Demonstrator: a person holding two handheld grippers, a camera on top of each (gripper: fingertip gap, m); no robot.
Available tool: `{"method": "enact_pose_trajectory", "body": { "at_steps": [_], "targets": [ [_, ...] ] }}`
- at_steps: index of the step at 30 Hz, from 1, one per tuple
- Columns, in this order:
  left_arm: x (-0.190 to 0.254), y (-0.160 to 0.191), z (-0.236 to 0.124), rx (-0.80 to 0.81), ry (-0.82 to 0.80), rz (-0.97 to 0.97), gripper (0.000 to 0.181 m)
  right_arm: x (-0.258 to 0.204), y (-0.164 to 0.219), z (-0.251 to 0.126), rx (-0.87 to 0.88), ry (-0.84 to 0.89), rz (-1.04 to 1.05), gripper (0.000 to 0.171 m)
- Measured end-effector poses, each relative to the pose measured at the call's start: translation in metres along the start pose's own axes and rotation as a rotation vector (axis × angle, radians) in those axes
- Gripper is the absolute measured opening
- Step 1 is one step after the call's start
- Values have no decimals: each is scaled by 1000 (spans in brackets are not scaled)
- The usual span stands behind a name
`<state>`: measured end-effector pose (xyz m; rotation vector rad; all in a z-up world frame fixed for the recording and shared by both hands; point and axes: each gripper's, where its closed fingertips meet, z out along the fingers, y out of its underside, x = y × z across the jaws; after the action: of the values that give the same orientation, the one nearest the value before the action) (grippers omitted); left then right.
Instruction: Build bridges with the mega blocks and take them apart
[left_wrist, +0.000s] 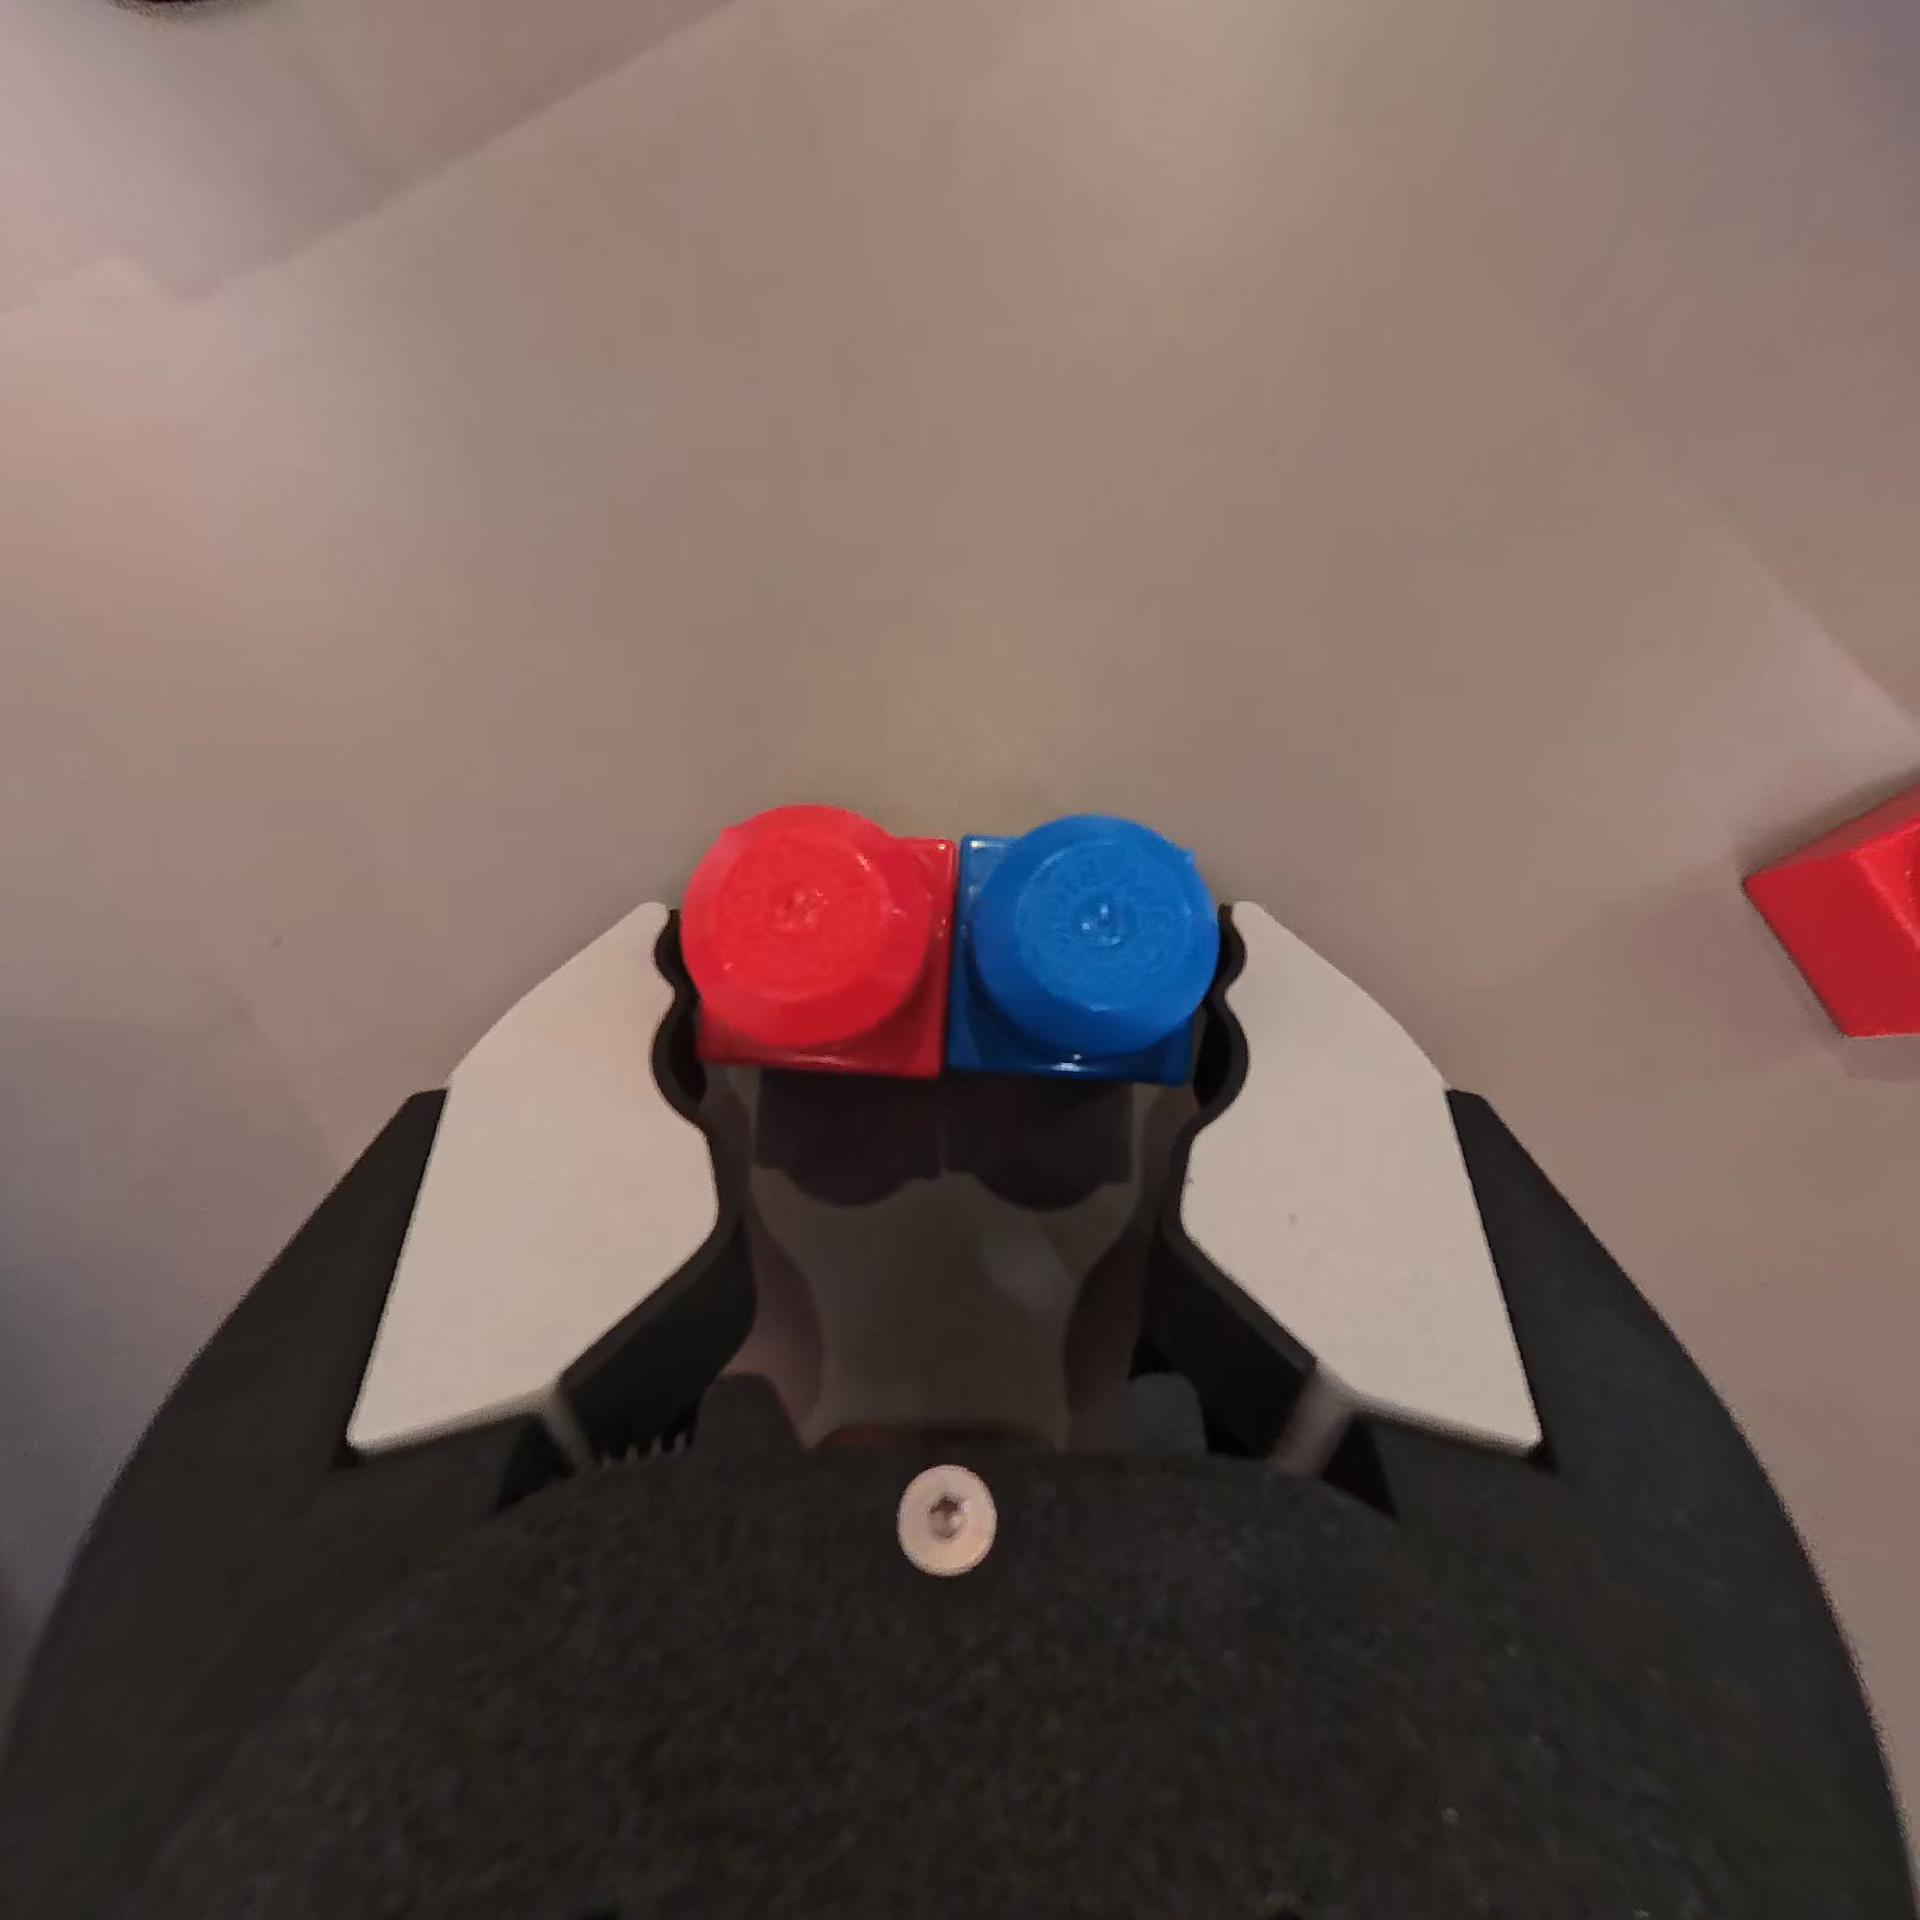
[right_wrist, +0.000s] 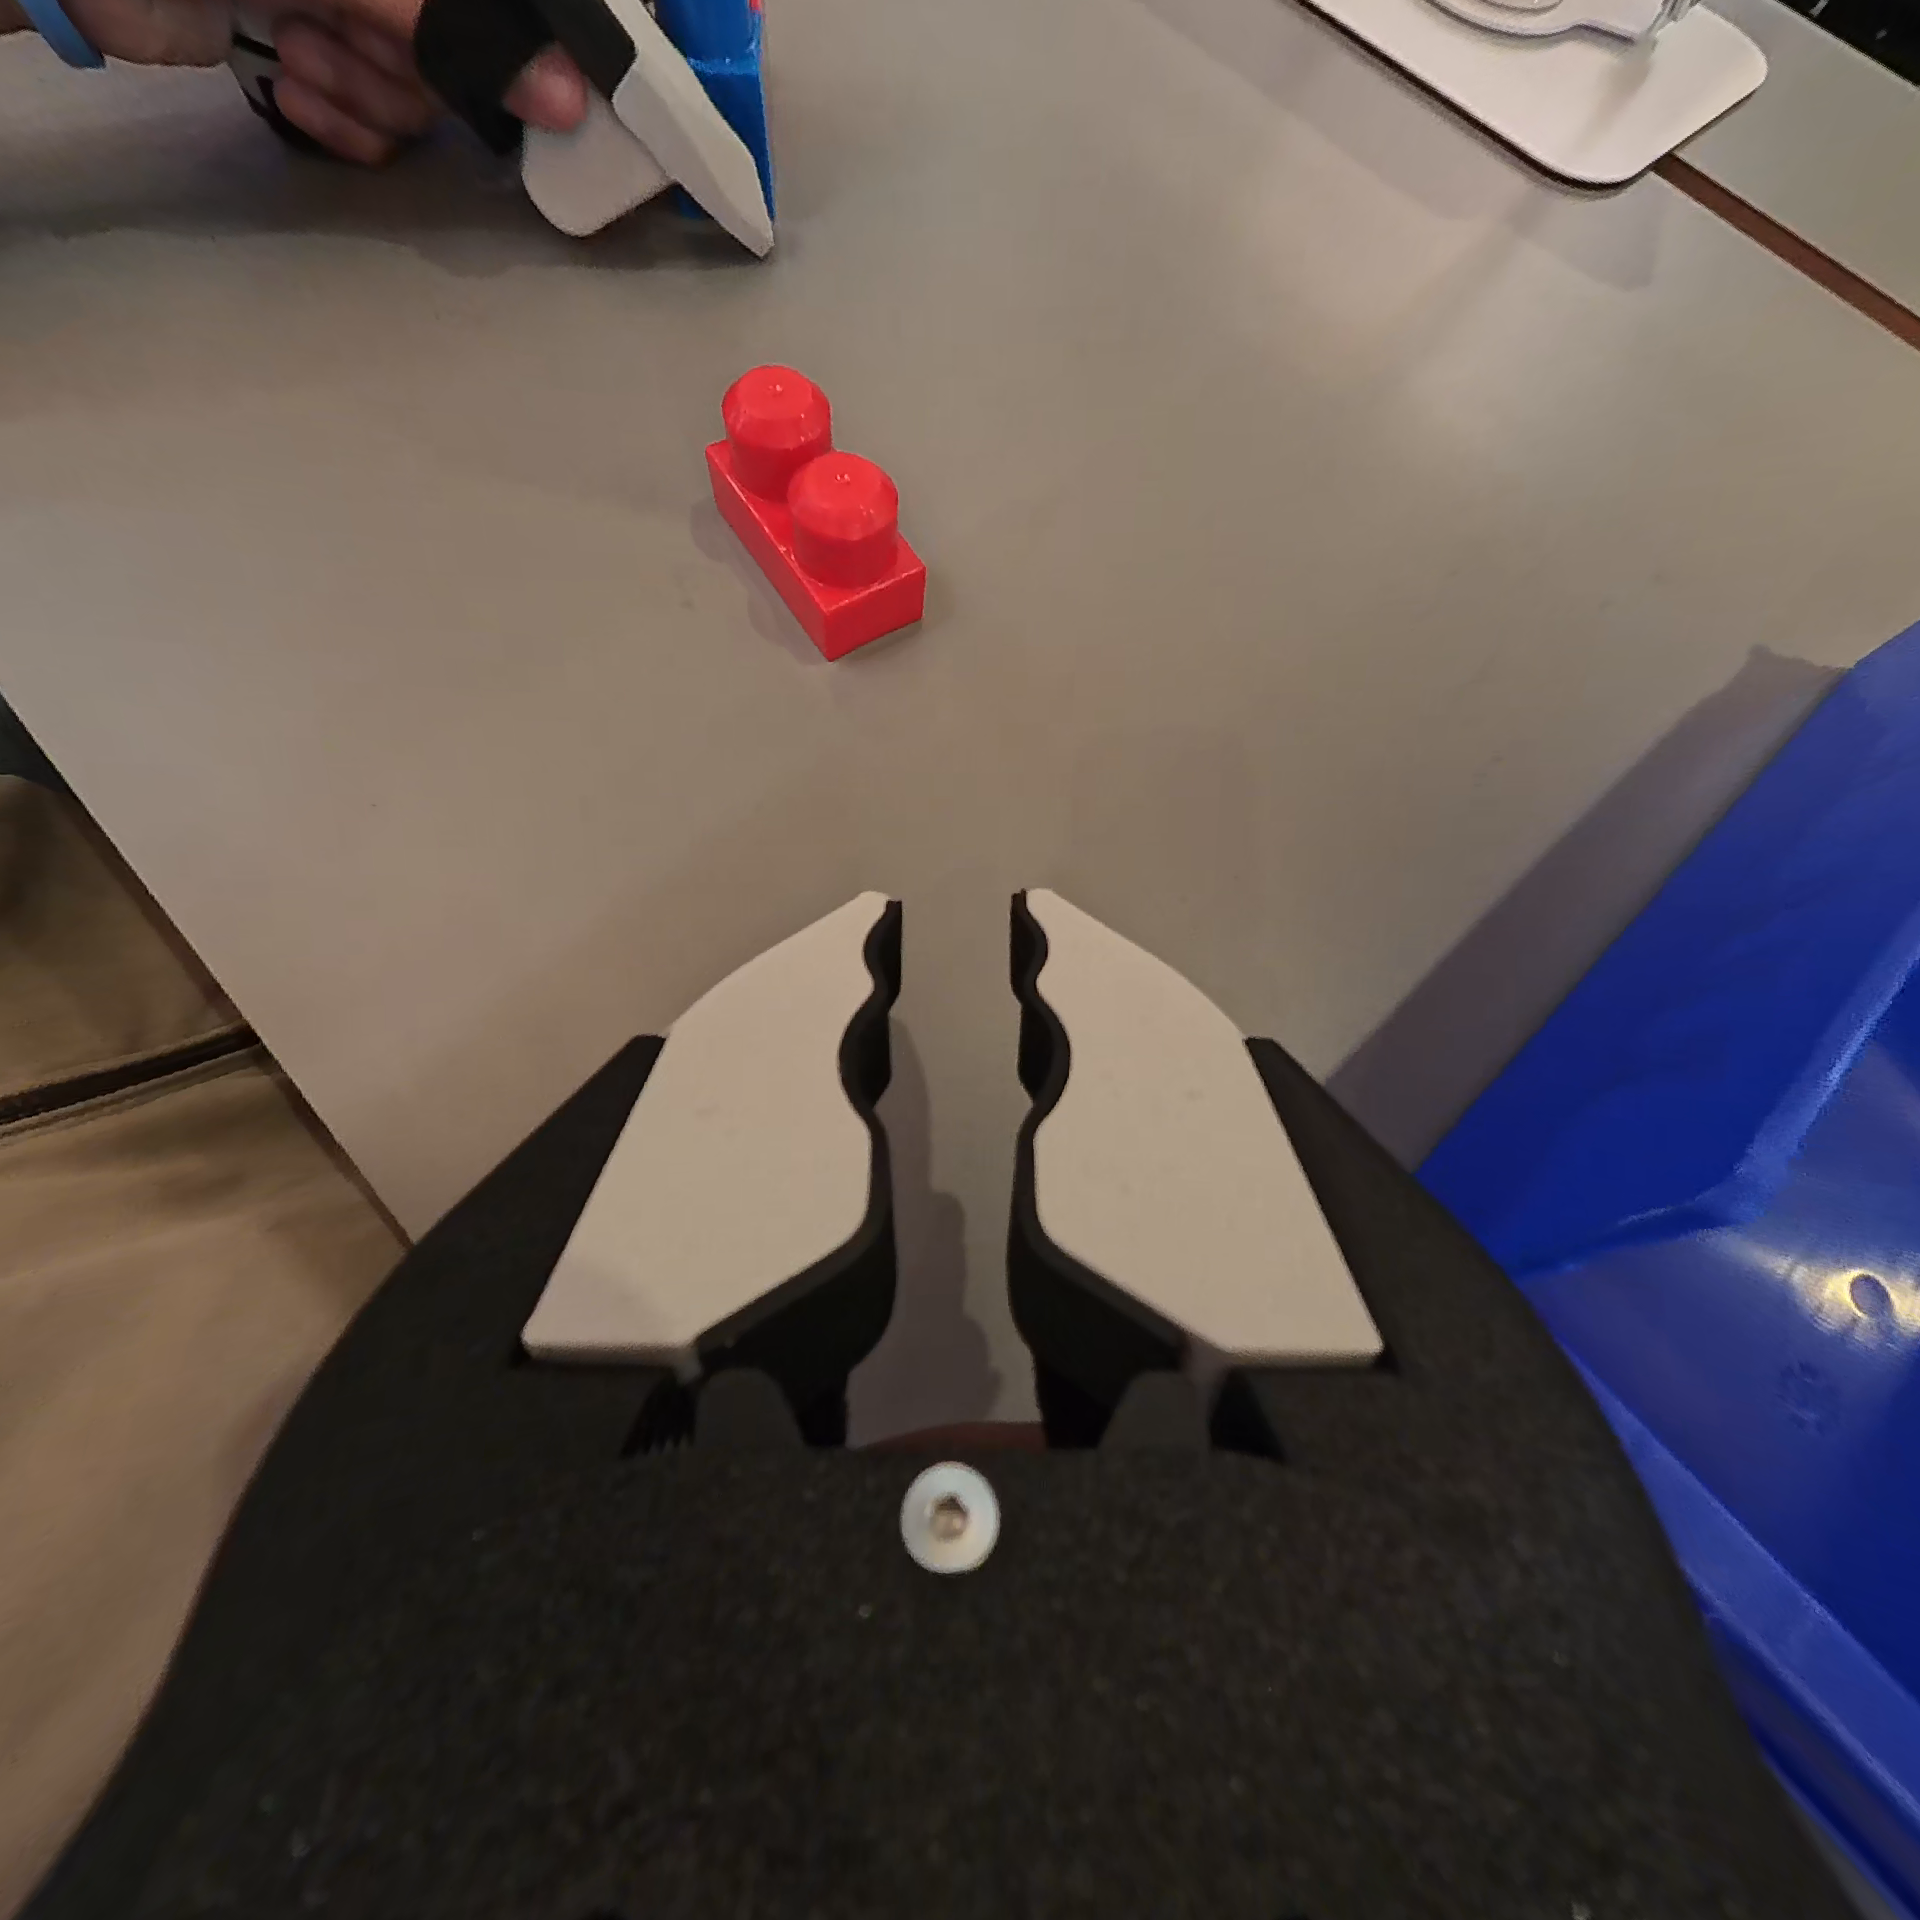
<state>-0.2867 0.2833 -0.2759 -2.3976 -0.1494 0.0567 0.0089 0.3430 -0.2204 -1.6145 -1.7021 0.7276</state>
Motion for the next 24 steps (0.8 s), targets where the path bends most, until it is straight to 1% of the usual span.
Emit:
{"method": "enact_pose_trajectory", "body": {
  "at_steps": [6,24],
  "targets": [
    [0,0,-1,3,1,1,90,0,0,0,-1,0,-2,20],
    [2,2,-3,1,6,16,90,1,-2,-1,3,3,-1,20]
  ]
}}
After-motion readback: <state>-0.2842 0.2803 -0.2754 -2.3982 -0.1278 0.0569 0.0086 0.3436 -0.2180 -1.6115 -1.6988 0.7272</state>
